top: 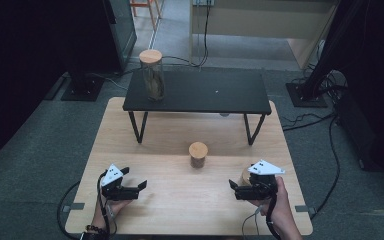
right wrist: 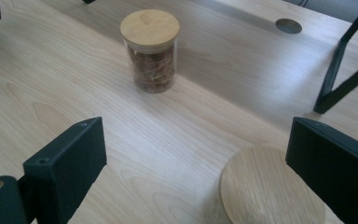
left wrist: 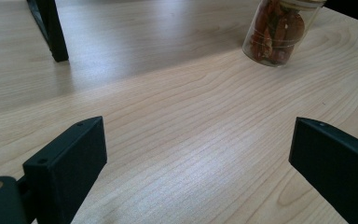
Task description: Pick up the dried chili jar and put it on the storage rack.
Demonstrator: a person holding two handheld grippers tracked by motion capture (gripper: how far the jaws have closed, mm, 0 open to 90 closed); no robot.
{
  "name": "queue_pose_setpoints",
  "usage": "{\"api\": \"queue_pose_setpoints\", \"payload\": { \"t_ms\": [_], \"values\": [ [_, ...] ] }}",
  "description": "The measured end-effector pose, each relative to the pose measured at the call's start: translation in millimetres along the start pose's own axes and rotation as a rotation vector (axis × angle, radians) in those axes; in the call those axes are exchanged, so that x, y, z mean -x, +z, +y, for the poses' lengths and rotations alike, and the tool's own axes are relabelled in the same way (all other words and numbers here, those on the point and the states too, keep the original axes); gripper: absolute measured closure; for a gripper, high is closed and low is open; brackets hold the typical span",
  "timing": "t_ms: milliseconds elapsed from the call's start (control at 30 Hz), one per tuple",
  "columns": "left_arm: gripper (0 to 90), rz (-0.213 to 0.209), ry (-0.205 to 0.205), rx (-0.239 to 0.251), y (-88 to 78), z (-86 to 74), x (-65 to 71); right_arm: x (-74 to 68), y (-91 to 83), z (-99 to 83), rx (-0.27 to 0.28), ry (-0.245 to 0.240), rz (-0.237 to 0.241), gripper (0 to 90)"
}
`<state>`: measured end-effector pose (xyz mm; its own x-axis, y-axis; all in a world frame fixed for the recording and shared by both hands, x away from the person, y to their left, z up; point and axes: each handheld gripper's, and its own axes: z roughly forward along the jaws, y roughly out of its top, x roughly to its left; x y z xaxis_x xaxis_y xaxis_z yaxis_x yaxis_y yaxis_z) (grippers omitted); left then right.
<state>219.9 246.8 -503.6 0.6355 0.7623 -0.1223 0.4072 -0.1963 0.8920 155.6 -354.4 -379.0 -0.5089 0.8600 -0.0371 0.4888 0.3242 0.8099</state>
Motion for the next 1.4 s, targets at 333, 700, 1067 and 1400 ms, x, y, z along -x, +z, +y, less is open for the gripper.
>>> {"api": "queue_pose_setpoints", "payload": {
  "t_ms": [333, 700, 1067, 1400],
  "values": [
    [4.1, -0.005, -0.002, 0.011, -1.5, -1.8, -1.0, -7.1, 27.0, 22.4, -0.027, -0.012, 0.034, 4.1],
    [4.1, 0.002, -0.009, 0.027, -2.7, -4.7, -0.2, -16.2, 58.2, 31.2, -0.073, -0.011, 0.034, 4.1],
    [4.1, -0.003, -0.018, 0.037, -3.4, -6.2, -1.9, -20.1, 80.7, 40.8, -0.092, 0.014, 0.018, 4.3],
    [4.1, -0.007, -0.022, 0.042, -3.5, -6.9, -3.3, -28.4, 106.8, 52.9, -0.113, -0.011, 0.034, 4.8]
  ]
}}
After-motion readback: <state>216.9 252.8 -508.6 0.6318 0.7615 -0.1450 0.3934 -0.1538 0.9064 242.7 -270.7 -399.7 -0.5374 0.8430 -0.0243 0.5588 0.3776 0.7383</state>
